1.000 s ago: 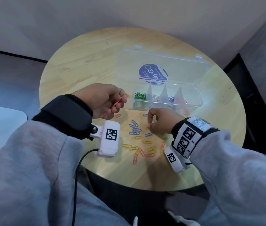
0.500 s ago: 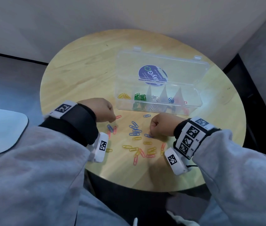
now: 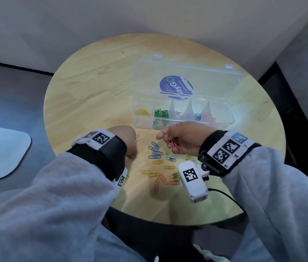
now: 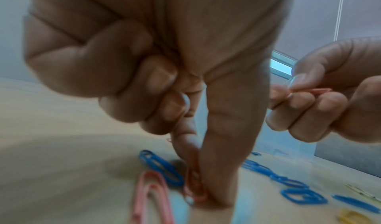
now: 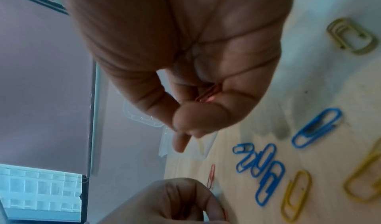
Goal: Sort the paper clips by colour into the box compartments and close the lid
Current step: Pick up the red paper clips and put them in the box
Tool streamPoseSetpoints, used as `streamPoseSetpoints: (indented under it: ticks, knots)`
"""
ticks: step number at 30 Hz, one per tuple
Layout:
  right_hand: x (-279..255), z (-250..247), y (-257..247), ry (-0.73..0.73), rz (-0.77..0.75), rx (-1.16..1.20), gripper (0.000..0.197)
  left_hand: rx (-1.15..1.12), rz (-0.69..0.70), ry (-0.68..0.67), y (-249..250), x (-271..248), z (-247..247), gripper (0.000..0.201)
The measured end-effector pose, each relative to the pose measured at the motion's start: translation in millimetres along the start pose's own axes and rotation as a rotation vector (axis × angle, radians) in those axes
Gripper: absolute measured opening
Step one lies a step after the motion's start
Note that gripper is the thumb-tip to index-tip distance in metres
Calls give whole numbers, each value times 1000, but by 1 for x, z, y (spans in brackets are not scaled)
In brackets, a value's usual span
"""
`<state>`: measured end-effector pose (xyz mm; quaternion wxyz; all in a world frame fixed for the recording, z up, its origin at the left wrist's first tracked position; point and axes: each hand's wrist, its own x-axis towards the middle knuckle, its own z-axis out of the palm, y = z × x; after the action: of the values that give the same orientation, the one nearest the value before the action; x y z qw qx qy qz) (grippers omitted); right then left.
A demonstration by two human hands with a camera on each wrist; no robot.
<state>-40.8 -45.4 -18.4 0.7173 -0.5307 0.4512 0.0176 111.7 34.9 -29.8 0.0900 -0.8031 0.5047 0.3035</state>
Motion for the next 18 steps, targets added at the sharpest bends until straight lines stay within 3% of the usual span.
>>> streamPoseSetpoints:
  ticks: [5,14,17,18]
  knots:
    - [3,3,1,13,6,-42,27,33,33,54,-4,-3,-3,25]
    - [6,17,-4,28,-1,-63,29,-30,20,-38,-7,-2,-3,18]
    - [10,21,-7,29,6,4,30,-214,72,-9,-18,-10,-21,8]
    - [11,23,-9,23,12,24,31,-361,100,-18,-23,-14,-28,15]
